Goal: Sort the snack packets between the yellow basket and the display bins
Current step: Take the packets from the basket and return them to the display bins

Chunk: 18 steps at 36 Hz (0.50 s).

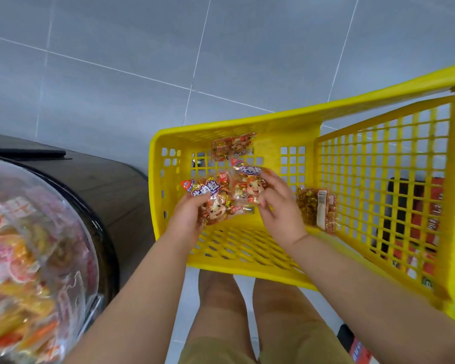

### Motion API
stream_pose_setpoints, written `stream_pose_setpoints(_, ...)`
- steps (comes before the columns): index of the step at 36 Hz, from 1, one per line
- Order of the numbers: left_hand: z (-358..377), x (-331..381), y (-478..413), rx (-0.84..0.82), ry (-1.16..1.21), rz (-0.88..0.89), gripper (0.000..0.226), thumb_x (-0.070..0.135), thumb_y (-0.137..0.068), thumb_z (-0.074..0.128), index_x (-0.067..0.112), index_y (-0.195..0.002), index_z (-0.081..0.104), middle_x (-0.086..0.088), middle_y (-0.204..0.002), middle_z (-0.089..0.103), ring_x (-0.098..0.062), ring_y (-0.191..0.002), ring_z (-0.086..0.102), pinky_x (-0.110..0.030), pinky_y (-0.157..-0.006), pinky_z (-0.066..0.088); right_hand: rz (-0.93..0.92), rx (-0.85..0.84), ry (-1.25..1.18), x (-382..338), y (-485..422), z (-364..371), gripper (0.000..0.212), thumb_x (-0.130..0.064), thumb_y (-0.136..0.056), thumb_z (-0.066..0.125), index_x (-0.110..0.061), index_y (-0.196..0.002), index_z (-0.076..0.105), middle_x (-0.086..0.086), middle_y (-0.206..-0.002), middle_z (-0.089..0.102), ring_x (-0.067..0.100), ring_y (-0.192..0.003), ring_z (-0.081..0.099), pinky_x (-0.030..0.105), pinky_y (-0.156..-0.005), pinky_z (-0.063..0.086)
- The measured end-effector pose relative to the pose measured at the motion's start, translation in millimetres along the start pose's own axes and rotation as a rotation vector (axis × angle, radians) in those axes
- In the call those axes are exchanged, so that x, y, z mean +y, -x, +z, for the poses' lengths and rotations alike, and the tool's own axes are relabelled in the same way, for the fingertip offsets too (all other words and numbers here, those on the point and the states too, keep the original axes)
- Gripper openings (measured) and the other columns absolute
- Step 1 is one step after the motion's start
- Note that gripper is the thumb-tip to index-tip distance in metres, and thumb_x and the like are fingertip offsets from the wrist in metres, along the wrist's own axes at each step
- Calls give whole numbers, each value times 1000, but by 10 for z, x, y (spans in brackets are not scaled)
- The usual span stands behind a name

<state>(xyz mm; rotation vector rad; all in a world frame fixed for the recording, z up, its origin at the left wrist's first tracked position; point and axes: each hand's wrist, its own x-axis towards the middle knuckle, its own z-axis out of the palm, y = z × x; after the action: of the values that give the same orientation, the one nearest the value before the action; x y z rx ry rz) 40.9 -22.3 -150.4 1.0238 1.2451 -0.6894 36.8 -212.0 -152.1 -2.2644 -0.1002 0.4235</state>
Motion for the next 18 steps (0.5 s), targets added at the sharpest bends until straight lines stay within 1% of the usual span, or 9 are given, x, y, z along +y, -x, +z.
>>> stream_pose_setpoints(3, 57, 87, 53, -137, 117, 7, 30, 30, -97, 49, 13, -119, 60, -15, -116, 68, -22, -91, 72, -36, -72, 58, -269, -102, 72, -102, -36, 47, 13, 6, -79, 62, 3, -67, 57, 27, -126, 55, 54, -123, 39, 58, -99, 36)
stream_pose_setpoints(5, 45, 125, 42, -243, 164, -18, 43, 50, -97, 41, 19, -118, 62, -9, -114, 70, -23, -101, 69, -37, -77, 58, -355, -154, 108, -150, -69, 83, 13, 14, -72, 67, 3, -68, 60, 27, -125, 56, 55, -120, 43, 66, -92, 41)
stream_pose_setpoints(7, 15, 154, 43, -315, 124, -11, 56, 61, -86, 45, 20, -120, 62, -7, -115, 70, -24, -105, 68, -38, -78, 57, -420, -185, 121, -195, -89, 113, 16, 16, -67, 70, 2, -69, 63, 25, -123, 58, 54, -118, 46, 68, -87, 42)
stream_pose_setpoints(8, 1, 166, 54, -327, 92, 3, 57, 58, -82, 51, 18, -121, 62, -7, -112, 71, -23, -102, 69, -35, -73, 58, -437, -195, 124, -216, -97, 129, 17, 15, -66, 71, 0, -69, 64, 24, -123, 59, 53, -118, 47, 68, -88, 42)
stream_pose_setpoints(11, -46, 179, 79, -260, 48, 50, 52, 32, -80, 66, 9, -126, 58, -6, -96, 75, -20, -80, 73, -28, -55, 55, -470, -234, 98, -233, -135, 154, 16, 8, -68, 74, -3, -77, 69, 20, -127, 57, 47, -123, 46, 62, -95, 41)
stream_pose_setpoints(13, -82, 168, 70, -183, 67, 61, 43, 20, -84, 67, 10, -123, 57, -7, -90, 75, -21, -75, 73, -28, -51, 55, -457, -313, 39, -196, -159, 135, 14, -8, -73, 77, -6, -84, 69, 16, -134, 53, 39, -131, 40, 51, -104, 37)
stream_pose_setpoints(15, -109, 156, 55, -138, 89, 74, 34, 16, -85, 67, 13, -117, 58, -5, -88, 76, -21, -74, 74, -28, -51, 55, -378, -360, -18, -137, -189, 101, 27, -26, -77, 75, -8, -96, 67, 12, -138, 49, 29, -134, 37, 41, -108, 31)
stream_pose_setpoints(16, -121, 148, 45, -126, 91, 77, 31, 16, -84, 67, 15, -114, 59, -5, -88, 76, -21, -75, 74, -29, -52, 55, -309, -314, -54, -102, -219, 92, 32, -29, -78, 72, -8, -101, 66, 10, -137, 49, 26, -132, 38, 38, -108, 29)
stream_pose_setpoints(18, -149, 134, 31, -110, 88, 83, 27, 17, -83, 69, 17, -109, 60, -5, -89, 76, -22, -77, 74, -30, -53, 56, -77, -116, -158, -20, -333, 75, 36, -27, -82, 67, -6, -111, 61, 4, -131, 49, 20, -126, 41, 34, -105, 33)
